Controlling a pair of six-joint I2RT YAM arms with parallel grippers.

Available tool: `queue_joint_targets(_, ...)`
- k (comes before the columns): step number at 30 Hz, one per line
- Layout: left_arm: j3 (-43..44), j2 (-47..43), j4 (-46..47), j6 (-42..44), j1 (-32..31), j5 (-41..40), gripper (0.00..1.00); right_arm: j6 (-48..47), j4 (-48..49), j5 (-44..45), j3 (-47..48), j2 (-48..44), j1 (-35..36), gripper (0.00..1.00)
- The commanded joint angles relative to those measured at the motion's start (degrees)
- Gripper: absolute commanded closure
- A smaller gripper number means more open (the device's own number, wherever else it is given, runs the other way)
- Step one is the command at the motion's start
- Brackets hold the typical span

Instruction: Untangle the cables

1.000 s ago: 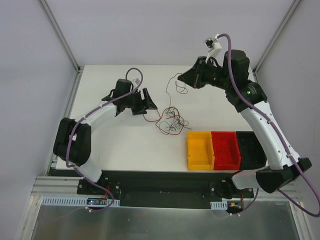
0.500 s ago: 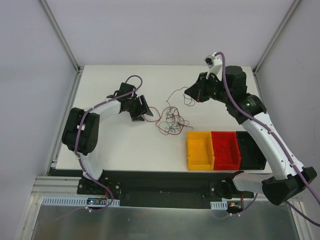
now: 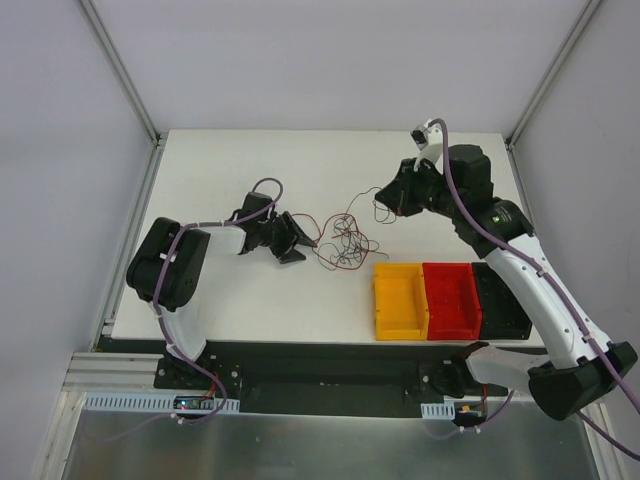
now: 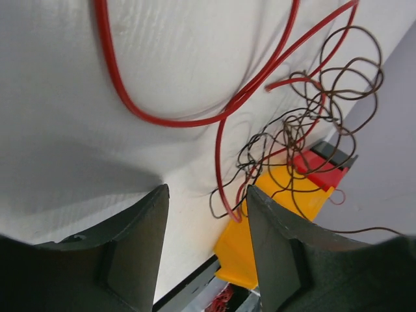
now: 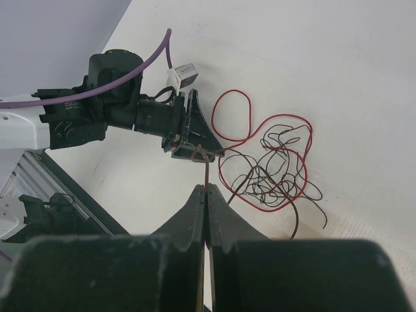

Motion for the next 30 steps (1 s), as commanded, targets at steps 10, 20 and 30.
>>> queue_joint_targets(10, -4.8, 4.5, 19.5, -18.3, -1.3, 0.6, 0.6, 1.3, 4.5, -1.3, -2.5, -3.1, 0.0, 1.0)
queue_joint_targets(20, -10.4, -1.0, 28.3, -17.1, 0.2, -1.1, 1.0, -0.3, 3.3, 4.5, -4.0, 0.9, 5.6, 0.98)
queue_joint_targets(30, -2.1, -28.5, -5.6, 14.5, 2.5, -13.7, 1.0, 2.4, 6.9, 8.6, -1.1, 11.1, 9.6, 0.93)
